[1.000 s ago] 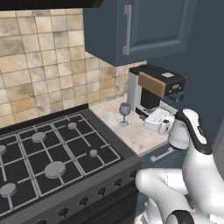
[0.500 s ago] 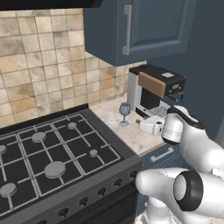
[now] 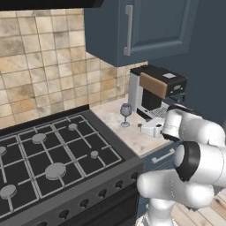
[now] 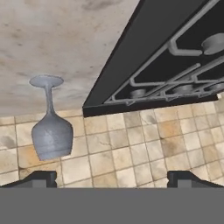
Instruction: Retrieve the wine glasses from the counter and place one next to each plate.
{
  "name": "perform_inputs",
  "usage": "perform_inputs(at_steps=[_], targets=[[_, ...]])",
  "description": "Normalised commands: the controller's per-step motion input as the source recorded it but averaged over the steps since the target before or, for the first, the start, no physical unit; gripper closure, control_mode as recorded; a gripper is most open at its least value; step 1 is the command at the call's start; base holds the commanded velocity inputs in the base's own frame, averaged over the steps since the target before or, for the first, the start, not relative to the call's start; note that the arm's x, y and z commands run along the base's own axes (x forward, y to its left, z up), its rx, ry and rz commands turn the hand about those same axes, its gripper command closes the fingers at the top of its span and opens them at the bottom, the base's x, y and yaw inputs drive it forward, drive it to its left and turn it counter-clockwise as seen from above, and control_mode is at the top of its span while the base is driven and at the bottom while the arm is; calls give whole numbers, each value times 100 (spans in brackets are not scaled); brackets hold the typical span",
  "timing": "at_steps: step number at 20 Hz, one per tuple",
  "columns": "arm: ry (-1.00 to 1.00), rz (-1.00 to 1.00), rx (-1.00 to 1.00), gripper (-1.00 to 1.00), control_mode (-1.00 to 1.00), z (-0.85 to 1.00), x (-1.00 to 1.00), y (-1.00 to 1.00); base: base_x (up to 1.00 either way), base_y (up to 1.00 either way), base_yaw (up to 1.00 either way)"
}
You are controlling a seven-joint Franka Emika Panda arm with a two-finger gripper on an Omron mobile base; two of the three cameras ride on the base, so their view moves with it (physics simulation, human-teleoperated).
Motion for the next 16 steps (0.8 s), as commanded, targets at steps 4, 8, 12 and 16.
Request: perform_inputs(at_steps=[4, 8, 12, 16], targets=[[-4, 0, -8, -100, -100, -11, 33, 1, 0, 0, 0], [0, 0, -1, -100, -100, -8, 46, 0, 0, 0, 0], [0, 0, 0, -100, -100, -11, 52, 14, 0, 0, 0], [0, 0, 0, -100, -100, -18, 41, 8, 0, 0, 0]])
